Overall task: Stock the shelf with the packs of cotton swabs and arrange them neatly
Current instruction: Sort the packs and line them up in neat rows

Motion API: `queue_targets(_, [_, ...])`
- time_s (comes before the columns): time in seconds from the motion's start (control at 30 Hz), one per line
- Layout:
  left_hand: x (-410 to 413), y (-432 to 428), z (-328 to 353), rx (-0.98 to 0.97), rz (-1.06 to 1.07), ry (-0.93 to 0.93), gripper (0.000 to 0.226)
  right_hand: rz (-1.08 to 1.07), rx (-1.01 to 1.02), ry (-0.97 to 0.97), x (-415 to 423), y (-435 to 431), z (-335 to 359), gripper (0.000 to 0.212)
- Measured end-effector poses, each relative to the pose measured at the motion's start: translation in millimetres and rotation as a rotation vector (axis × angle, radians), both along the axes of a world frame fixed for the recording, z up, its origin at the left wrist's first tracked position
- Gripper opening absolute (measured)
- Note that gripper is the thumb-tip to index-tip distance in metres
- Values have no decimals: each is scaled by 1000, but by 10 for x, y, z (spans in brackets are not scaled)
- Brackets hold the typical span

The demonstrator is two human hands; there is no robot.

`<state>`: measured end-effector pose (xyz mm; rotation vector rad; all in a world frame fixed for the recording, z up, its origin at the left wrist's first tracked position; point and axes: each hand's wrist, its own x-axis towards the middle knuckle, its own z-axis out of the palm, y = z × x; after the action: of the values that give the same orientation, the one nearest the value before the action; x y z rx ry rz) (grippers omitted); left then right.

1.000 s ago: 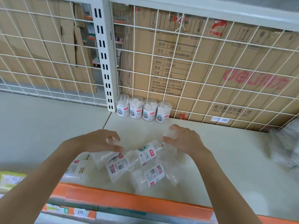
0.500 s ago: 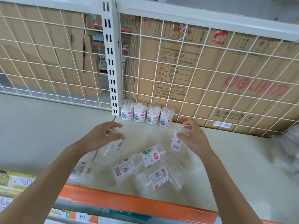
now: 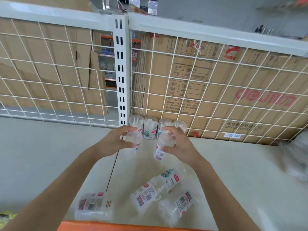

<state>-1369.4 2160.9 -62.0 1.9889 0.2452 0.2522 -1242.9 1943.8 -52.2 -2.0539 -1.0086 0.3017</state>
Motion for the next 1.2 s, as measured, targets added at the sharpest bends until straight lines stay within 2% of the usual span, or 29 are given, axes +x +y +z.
queue_targets(0.2, [2, 144, -159, -13, -33, -8, 48, 76, -77, -69, -91, 219, -90, 64])
queue_targets(0.37, [-3, 99, -237, -18, -68, -11, 51, 54, -90, -74, -156, 288, -91, 62])
queue_targets(0.5, [-9, 130, -281, 28, -26, -26, 44, 9, -75, -83, -223, 288, -87, 59])
queue_targets(0.57, [-34, 190, -267, 22, 38, -25, 44, -27, -36, -162, -272, 286, -47, 51])
queue_targets(0.67, [-150, 240, -134, -167, 102, -67, 51, -69, 145, -228, -409, 319, 57, 36])
queue_targets(0.73, [-250, 248, -56, -356, 61, -110, 51, -60, 236, -160, -527, 371, 120, 29])
queue_targets(0.8, [-339, 229, -16, -461, -42, -142, 57, -63, 307, 19, -645, 447, 169, 23])
queue_targets(0.9, [-425, 167, 36, -542, -154, -198, 67, -94, 304, 214, -748, 542, 211, 17])
queue_targets(1.0, [-470, 141, 83, -552, -205, -217, 67, -21, 296, 516, -811, 569, 259, 19])
queue_targets(1.07, [-499, 161, 91, -510, -214, -202, 65, -1, 313, 533, -789, 546, 256, 27])
queue_targets(1.2, [-500, 131, 192, -410, -191, -151, 68, 12, 240, 320, -655, 493, 281, 44])
